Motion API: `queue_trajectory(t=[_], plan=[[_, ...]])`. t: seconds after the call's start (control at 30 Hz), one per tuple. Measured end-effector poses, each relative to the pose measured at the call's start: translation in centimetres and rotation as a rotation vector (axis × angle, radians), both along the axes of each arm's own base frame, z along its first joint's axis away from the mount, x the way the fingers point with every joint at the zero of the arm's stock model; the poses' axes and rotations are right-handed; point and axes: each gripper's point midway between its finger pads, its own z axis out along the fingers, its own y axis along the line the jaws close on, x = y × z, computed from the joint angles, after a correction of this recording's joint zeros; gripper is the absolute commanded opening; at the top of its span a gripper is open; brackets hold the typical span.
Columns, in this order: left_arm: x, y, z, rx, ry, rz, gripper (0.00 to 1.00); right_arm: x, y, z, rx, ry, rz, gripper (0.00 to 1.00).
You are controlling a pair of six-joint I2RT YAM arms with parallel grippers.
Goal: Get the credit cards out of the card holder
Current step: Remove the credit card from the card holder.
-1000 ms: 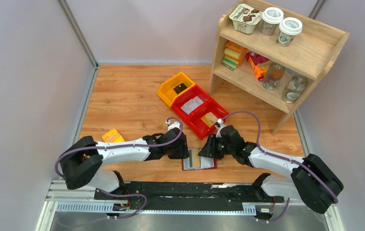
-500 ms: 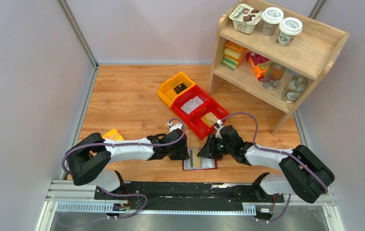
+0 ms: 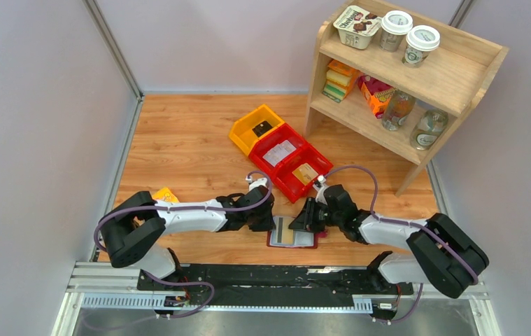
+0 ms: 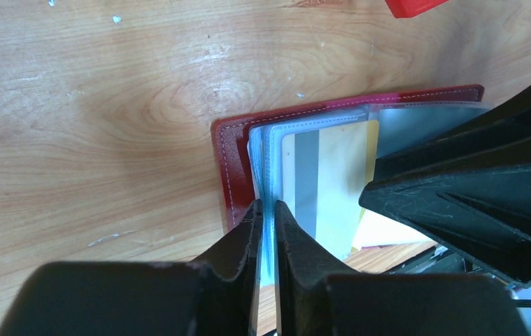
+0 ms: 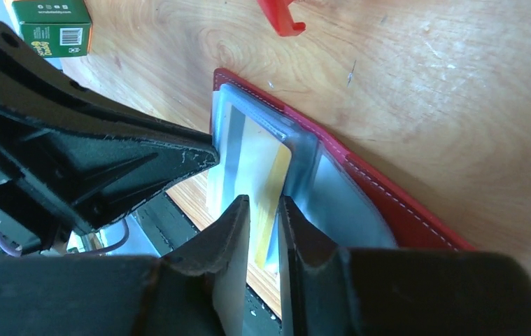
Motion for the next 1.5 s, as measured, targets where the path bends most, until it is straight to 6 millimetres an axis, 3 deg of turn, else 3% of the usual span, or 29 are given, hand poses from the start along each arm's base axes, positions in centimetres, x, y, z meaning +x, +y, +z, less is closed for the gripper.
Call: queue_trajectory(t=[0.4, 0.47, 0.77, 1.1, 1.27, 1.5], plan=[[0.2, -0.3, 0.0, 0.001, 0.0, 0.002, 0.02, 0.3, 0.0, 1.5, 0.07, -0.077, -0.013, 0.08], [0.2, -0.3, 0.0, 0.001, 0.0, 0.002, 0.0, 0.5, 0.1, 1.5, 0.079, -0.08, -0.017, 0.01], [0.2, 0.0, 0.0, -0.006, -0.005, 0.025, 0.0, 1.0, 0.1, 1.2, 0.094, -0.048, -0.041, 0.0], [0.2, 1.4, -0.7, 0.026, -0.018, 0.061, 0.0, 1.8, -2.4, 0.8, 0.062, 0.007, -0.112, 0.0], [0.2, 1.4, -0.7, 0.027, -0.018, 0.061, 0.0, 1.3, -2.3, -0.1, 0.055, 0.051, -0.09, 0.13], [0.1, 1.4, -0.7, 0.029, -0.018, 0.061, 0.0, 0.7, -2.1, -1.3, 0.053, 0.1, -0.066, 0.23]])
